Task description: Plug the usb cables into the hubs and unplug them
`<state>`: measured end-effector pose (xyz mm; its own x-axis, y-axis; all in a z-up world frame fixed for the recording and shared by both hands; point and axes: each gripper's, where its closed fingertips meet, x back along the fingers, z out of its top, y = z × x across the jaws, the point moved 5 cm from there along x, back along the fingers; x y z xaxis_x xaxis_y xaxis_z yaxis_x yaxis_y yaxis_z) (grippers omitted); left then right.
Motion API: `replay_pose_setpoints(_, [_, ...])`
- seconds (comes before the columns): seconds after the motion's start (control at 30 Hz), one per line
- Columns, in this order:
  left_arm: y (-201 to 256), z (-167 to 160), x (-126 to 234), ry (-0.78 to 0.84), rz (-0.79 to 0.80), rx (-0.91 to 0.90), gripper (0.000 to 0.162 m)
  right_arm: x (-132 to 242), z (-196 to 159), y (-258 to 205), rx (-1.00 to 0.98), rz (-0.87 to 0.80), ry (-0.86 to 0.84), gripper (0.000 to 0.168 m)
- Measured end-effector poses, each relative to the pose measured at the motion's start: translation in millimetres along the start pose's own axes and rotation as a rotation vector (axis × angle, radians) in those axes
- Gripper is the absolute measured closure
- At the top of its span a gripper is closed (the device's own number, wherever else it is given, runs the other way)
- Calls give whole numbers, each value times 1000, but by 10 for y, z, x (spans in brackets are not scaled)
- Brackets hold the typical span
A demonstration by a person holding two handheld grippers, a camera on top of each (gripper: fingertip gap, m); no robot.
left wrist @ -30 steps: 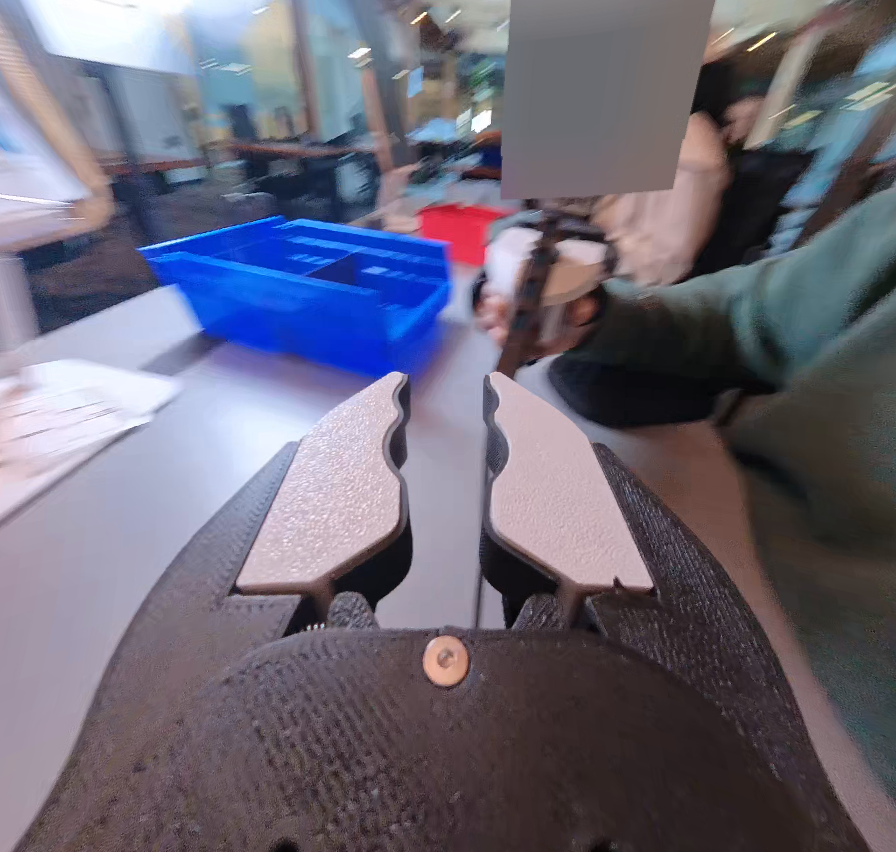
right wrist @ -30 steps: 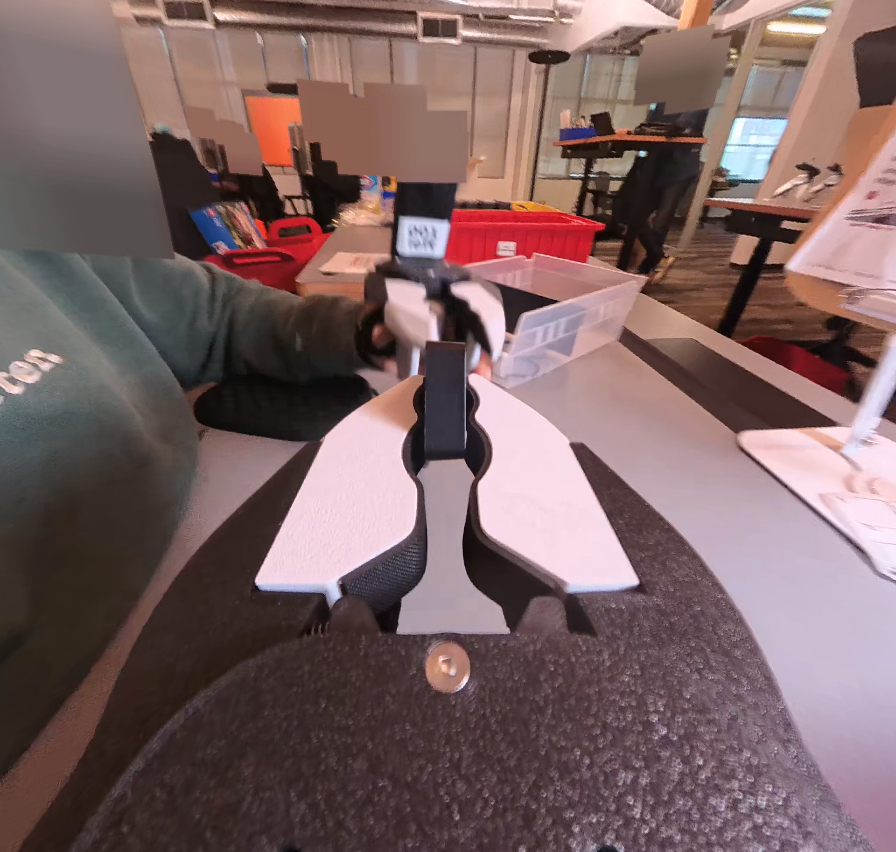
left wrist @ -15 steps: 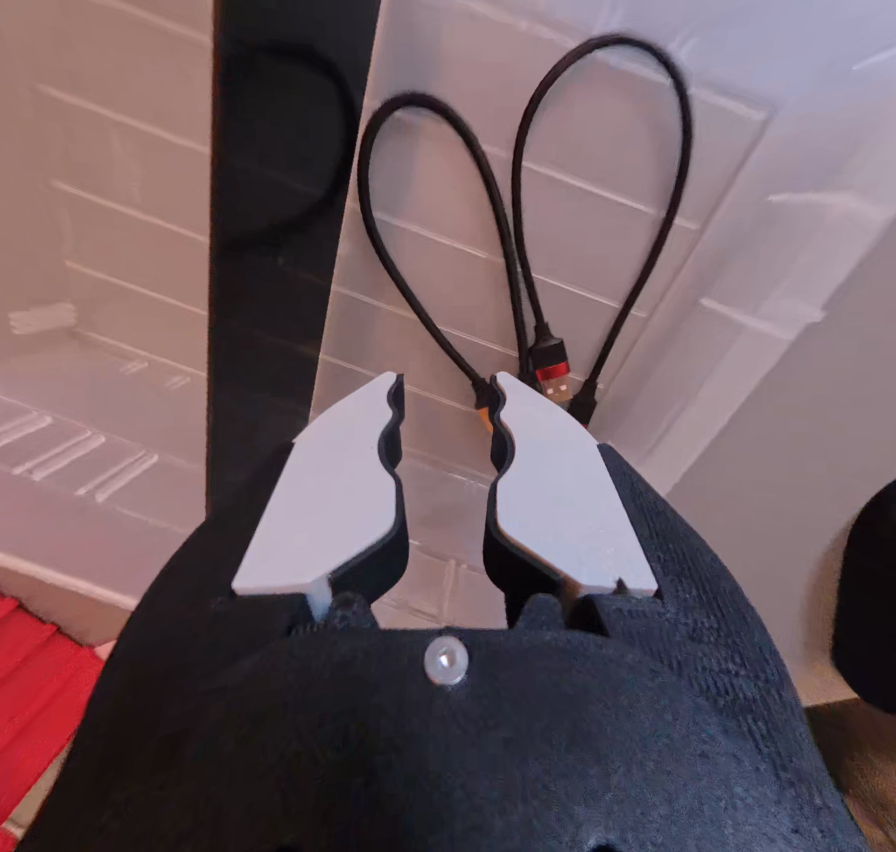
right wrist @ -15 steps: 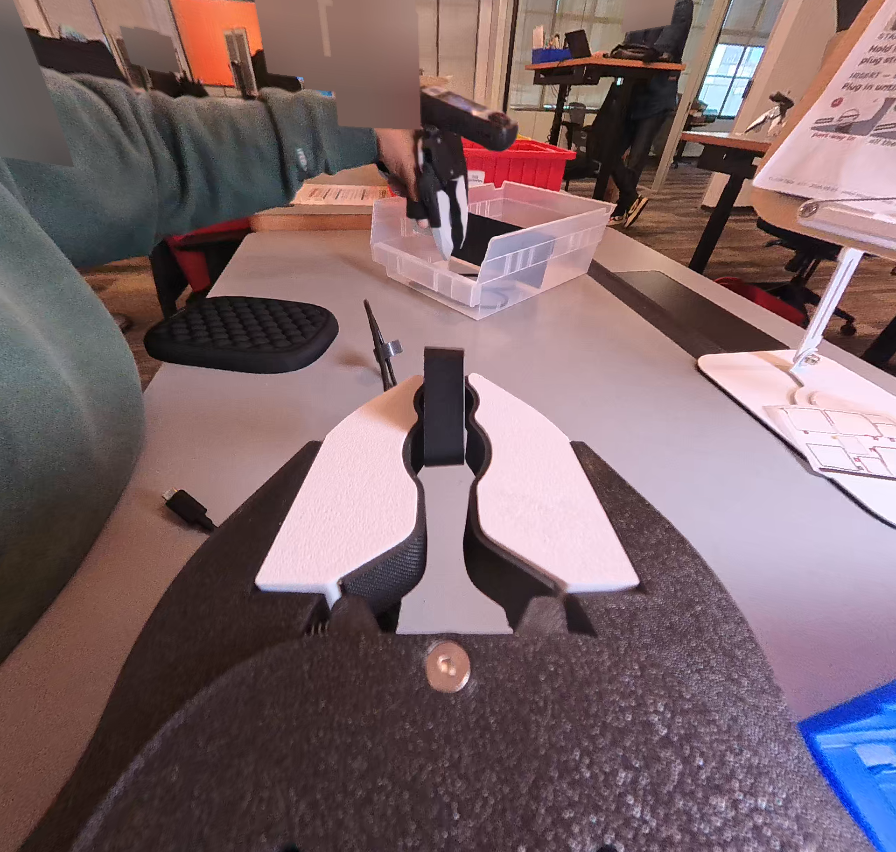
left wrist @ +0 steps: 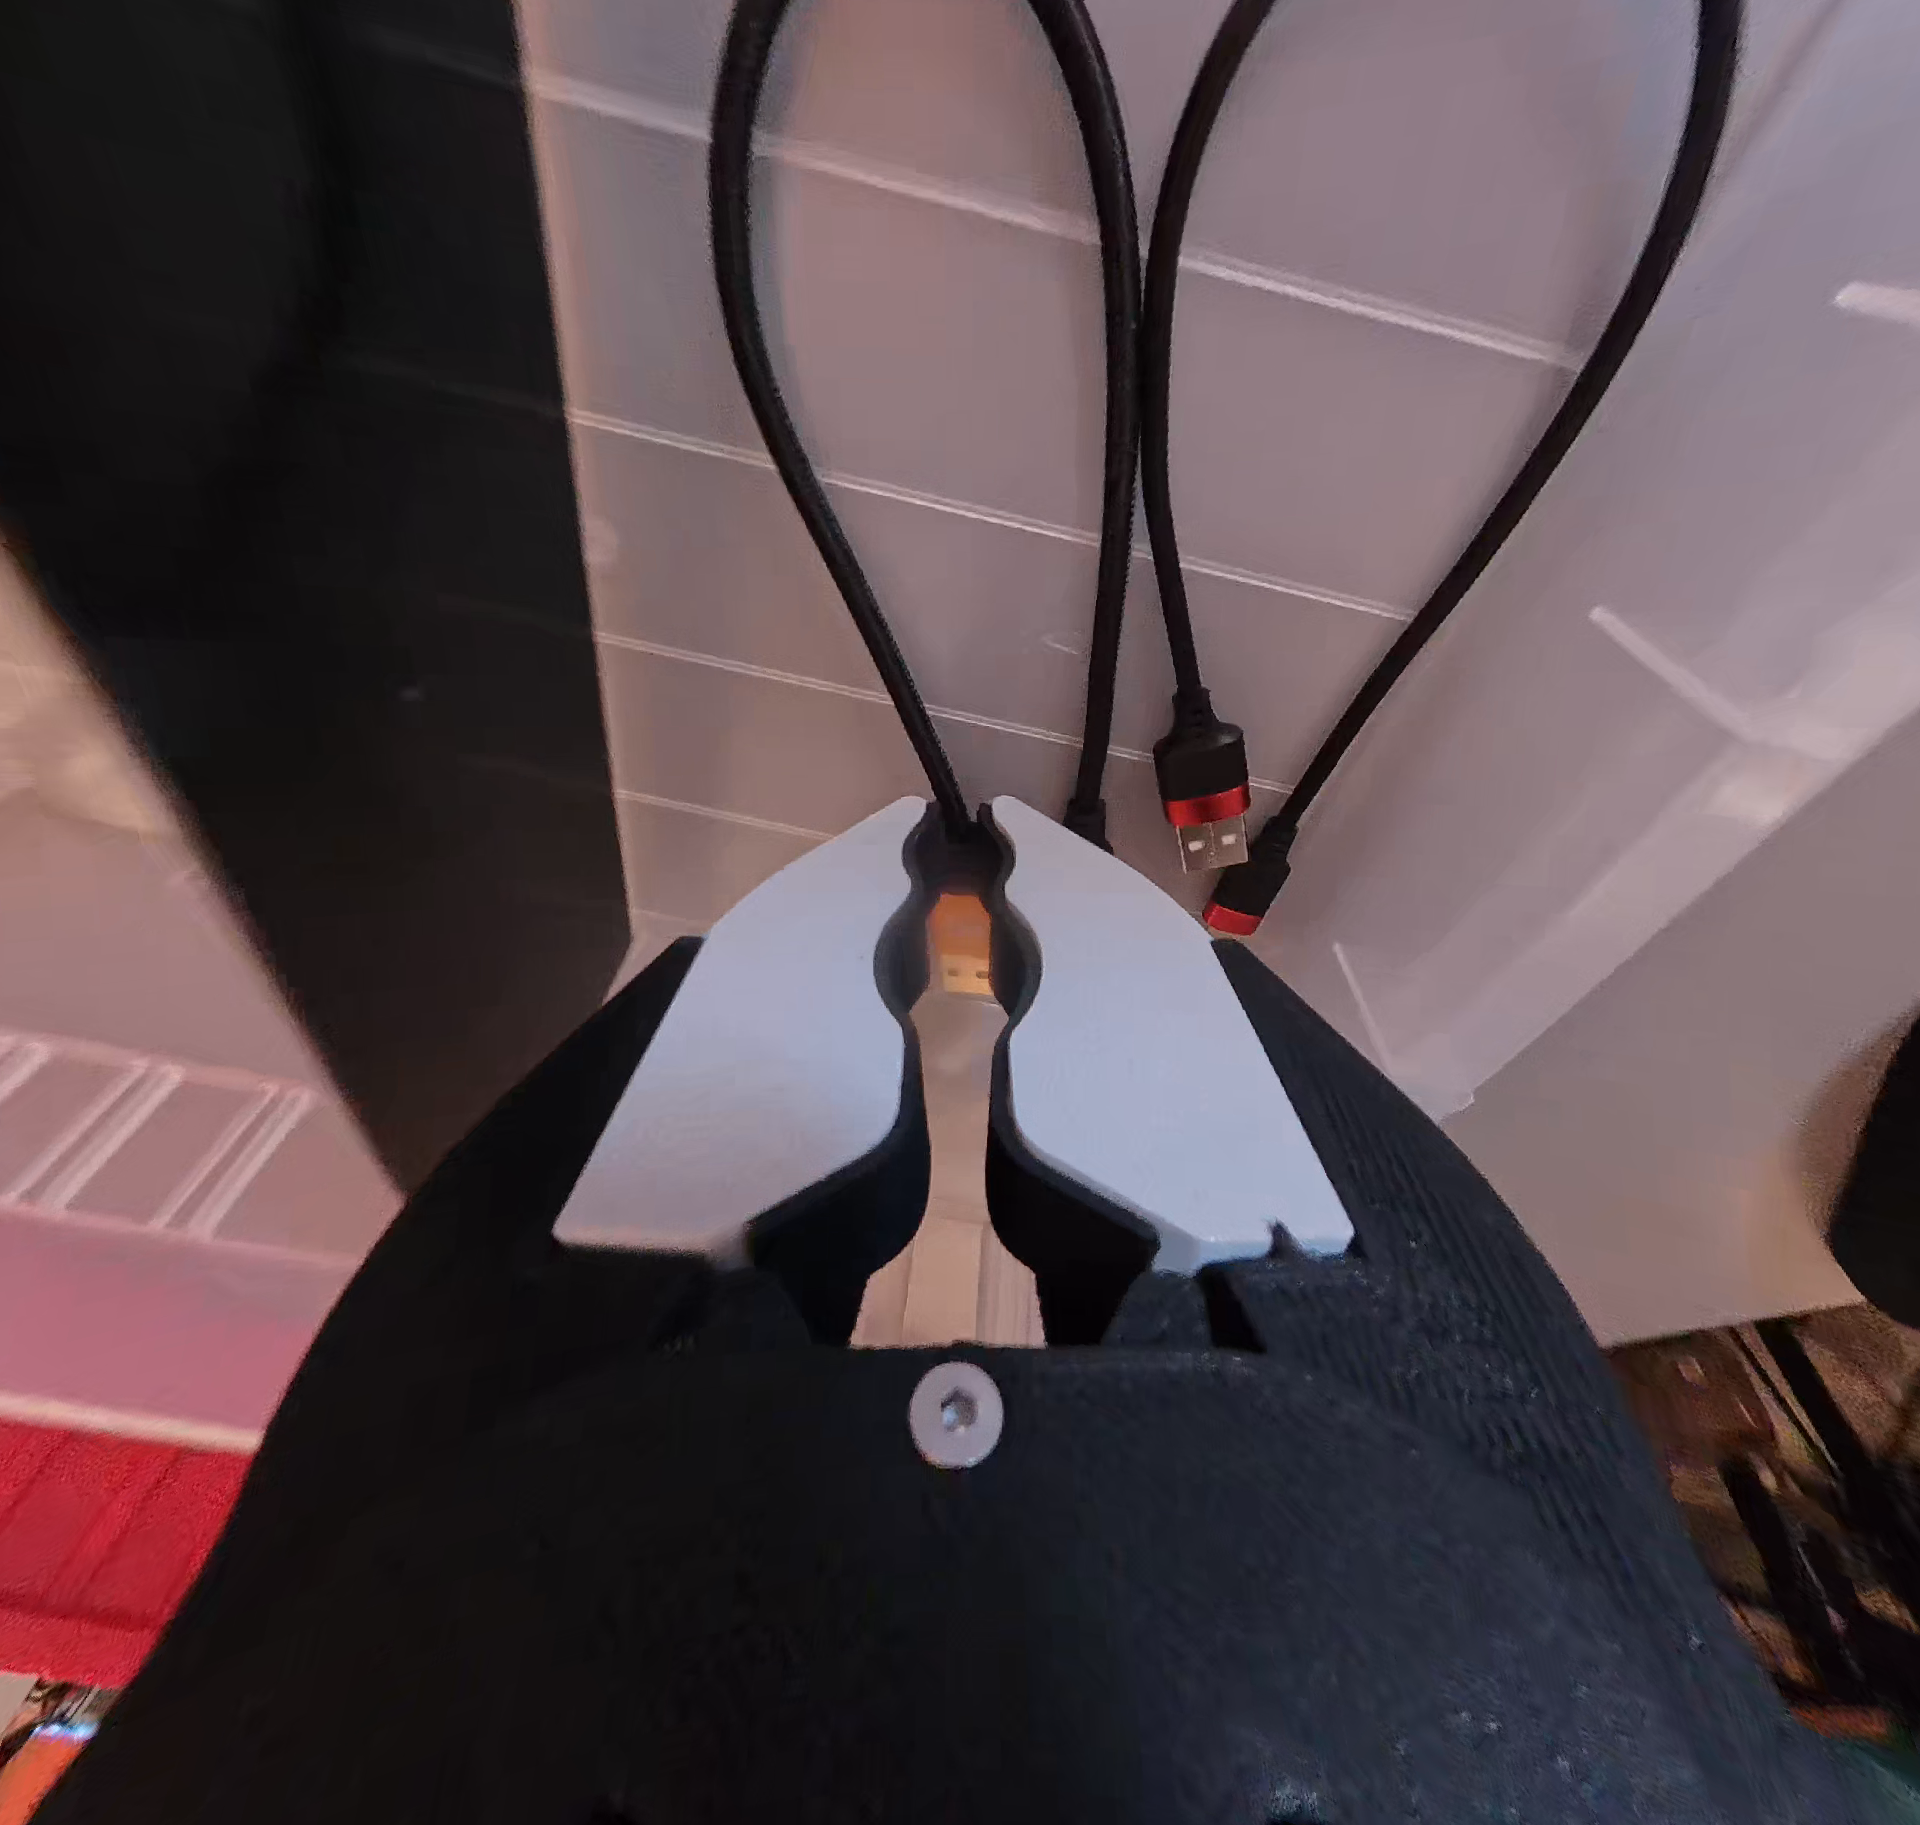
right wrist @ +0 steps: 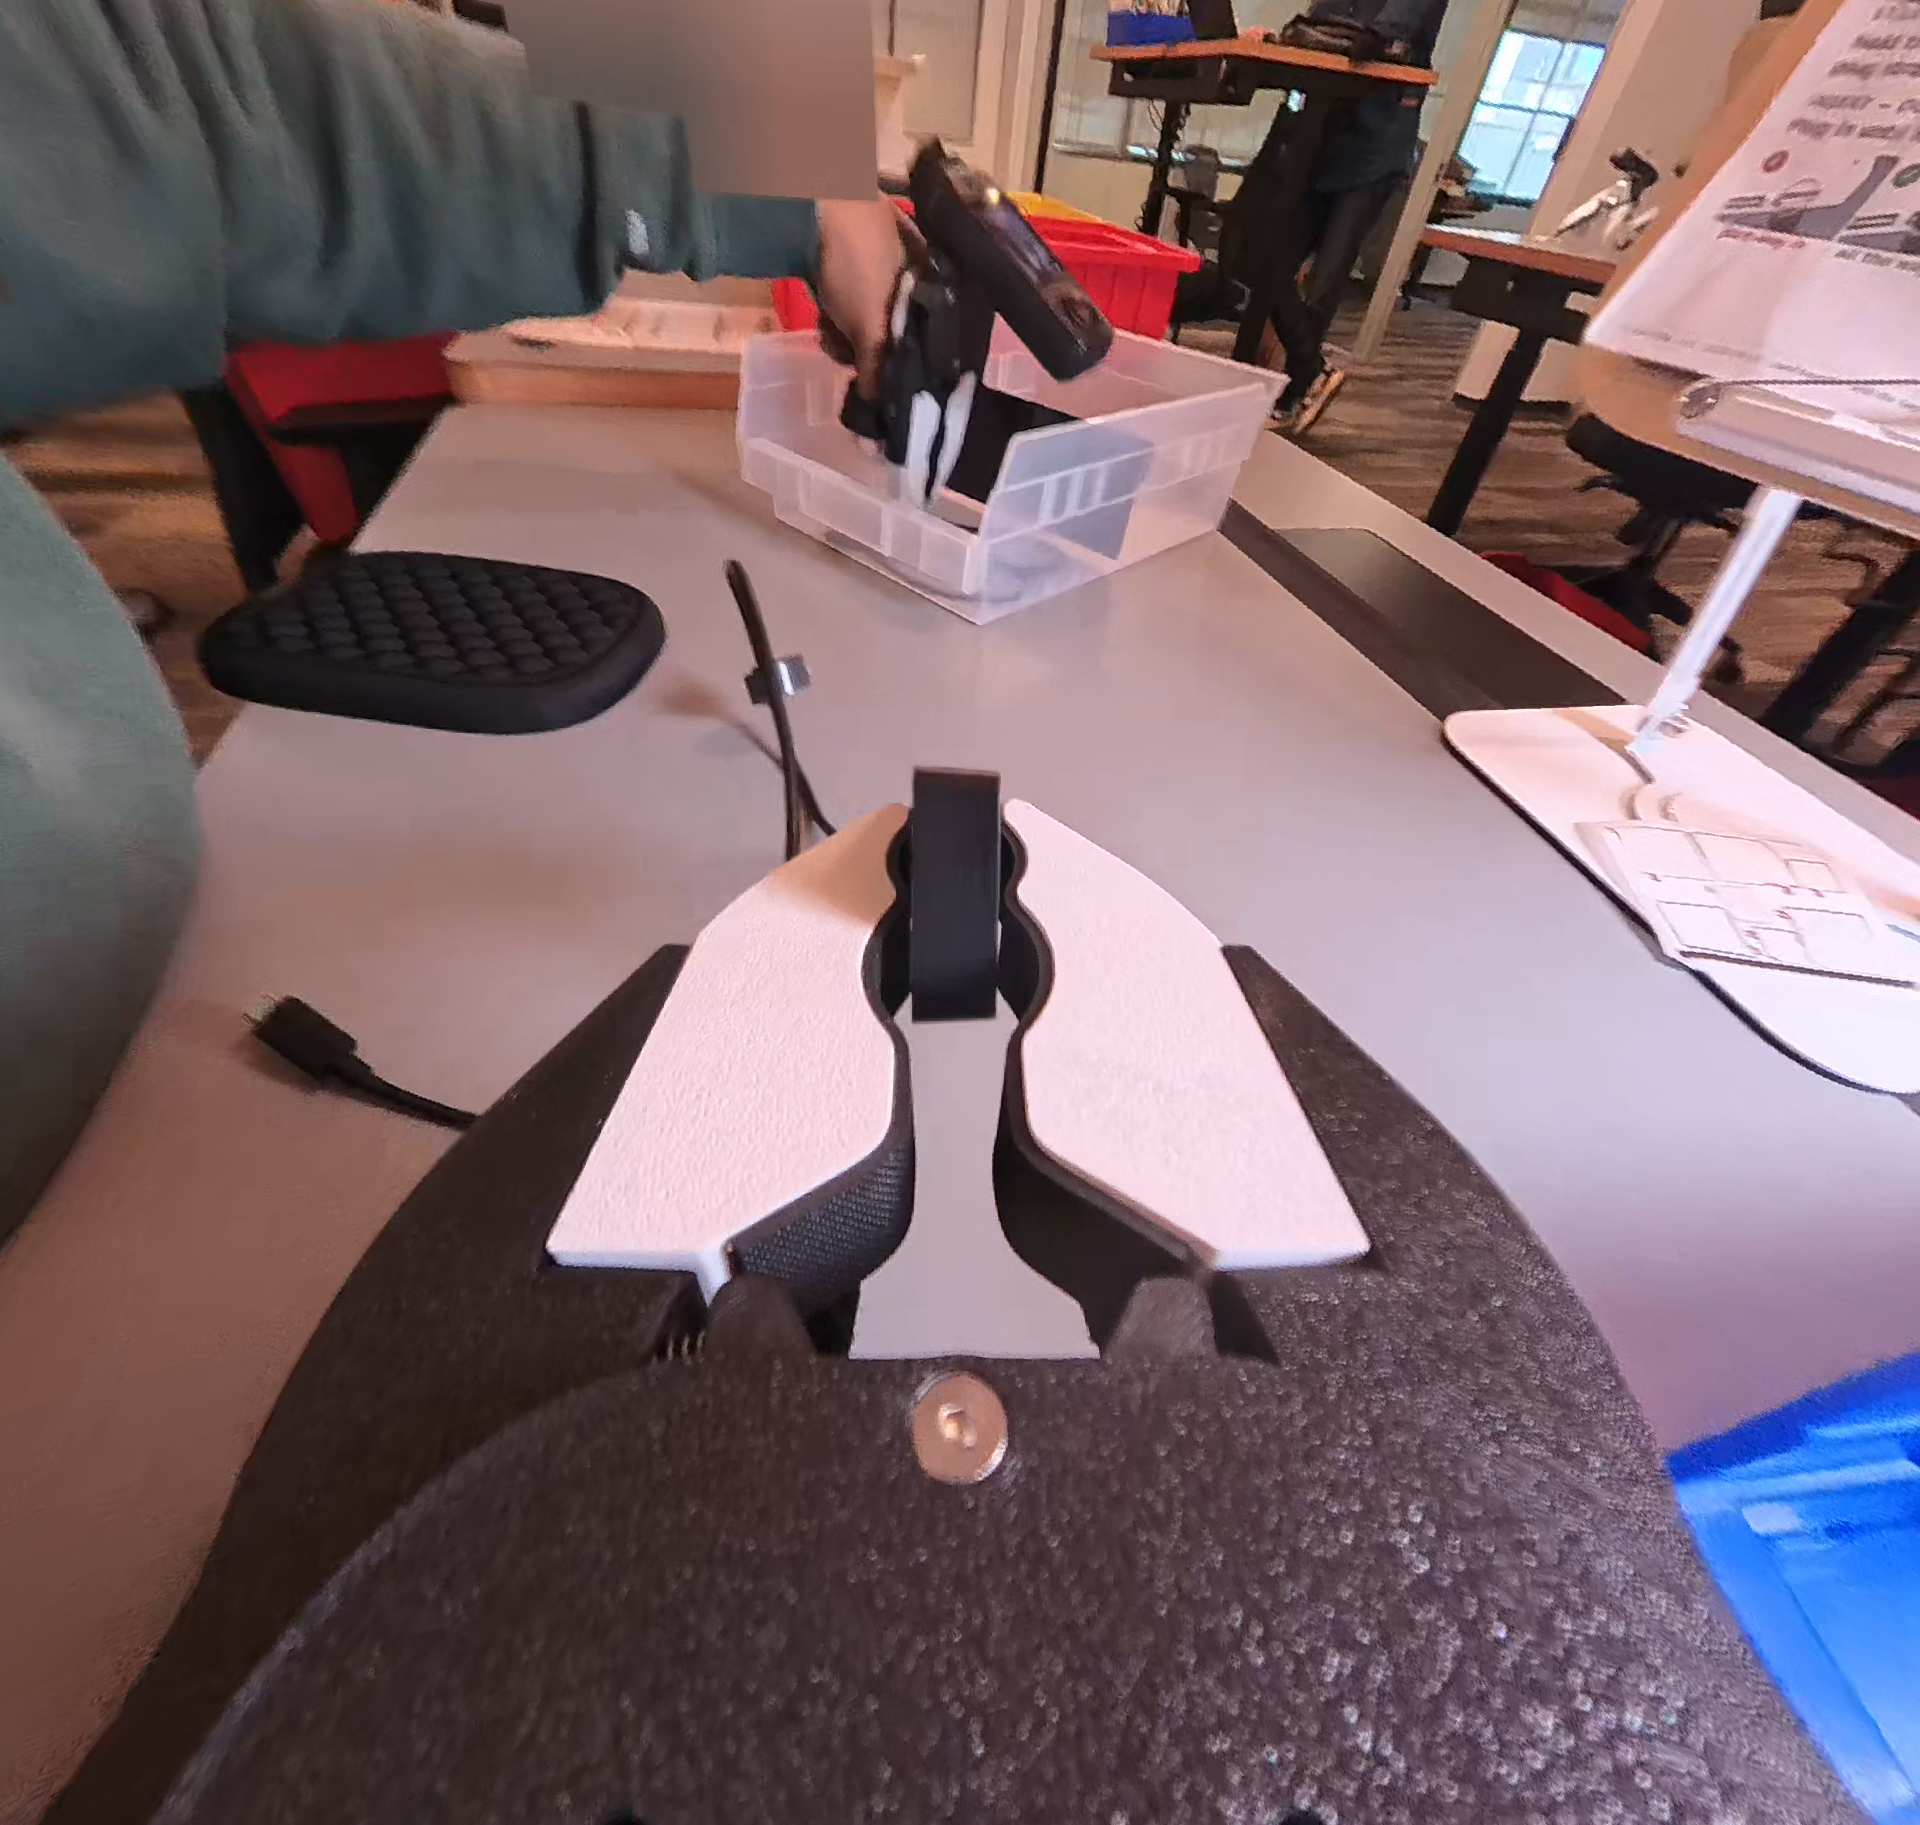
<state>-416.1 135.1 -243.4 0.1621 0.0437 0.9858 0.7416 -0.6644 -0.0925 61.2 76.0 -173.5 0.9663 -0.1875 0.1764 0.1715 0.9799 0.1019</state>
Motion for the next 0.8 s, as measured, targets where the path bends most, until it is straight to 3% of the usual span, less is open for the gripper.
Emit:
replay_pose_setpoints(0.23, [-1,74,976,360,144,16,158,-79,-156,88,133,-181,-192,157])
replay_pose_setpoints(0.53, [425,86,2157,746,262,-65,158,-99,-223,135,157,-264,-269,157])
replay_pose_setpoints(0.67, [762,207,2446,923,199,-123,158,-109,-230,127,178,-280,-289,157])
replay_pose_setpoints(0.8, [1241,506,2392,1069,35,-186,158,-117,-240,120,199,-291,-307,157])
